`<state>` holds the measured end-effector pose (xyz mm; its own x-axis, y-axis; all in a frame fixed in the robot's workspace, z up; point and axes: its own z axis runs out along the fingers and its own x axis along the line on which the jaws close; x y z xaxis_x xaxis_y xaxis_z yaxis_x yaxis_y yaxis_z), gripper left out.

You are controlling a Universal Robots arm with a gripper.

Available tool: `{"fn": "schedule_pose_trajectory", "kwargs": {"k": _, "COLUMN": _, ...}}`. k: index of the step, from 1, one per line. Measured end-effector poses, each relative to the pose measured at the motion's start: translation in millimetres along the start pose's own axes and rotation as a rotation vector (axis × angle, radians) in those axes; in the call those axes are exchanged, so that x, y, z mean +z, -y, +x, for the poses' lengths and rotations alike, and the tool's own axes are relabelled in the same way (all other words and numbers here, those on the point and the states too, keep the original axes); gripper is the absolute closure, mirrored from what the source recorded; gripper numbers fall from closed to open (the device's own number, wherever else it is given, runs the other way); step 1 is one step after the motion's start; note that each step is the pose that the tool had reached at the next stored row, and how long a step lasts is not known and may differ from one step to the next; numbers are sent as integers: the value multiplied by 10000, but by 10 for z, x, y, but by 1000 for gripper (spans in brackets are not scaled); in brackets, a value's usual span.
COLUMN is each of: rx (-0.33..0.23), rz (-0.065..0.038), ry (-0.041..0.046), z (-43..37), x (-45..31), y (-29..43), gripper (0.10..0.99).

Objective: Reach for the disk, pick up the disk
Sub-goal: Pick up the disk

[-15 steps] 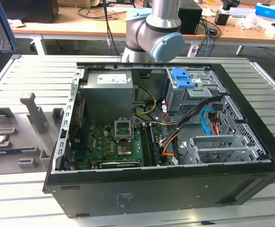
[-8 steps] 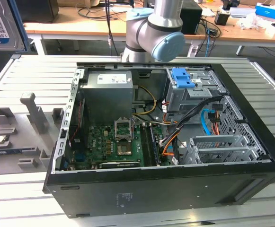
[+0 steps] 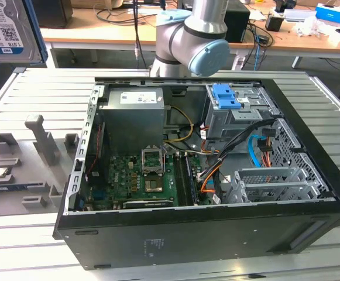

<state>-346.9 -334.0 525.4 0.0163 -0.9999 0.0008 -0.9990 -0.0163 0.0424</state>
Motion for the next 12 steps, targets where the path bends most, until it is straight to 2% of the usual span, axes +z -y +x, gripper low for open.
{"fn": "schedule_pose_trajectory", "kwargs": {"k": 8, "rx": 1, "rz": -1, "ry": 0, "z": 5, "x": -15, "y": 336, "gripper": 718}}
{"fn": "schedule_pose_trajectory", "kwargs": {"k": 12, "rx": 1, "rz": 0, "ry": 0, "z": 7, "x": -18, "y": 433, "gripper": 718}}
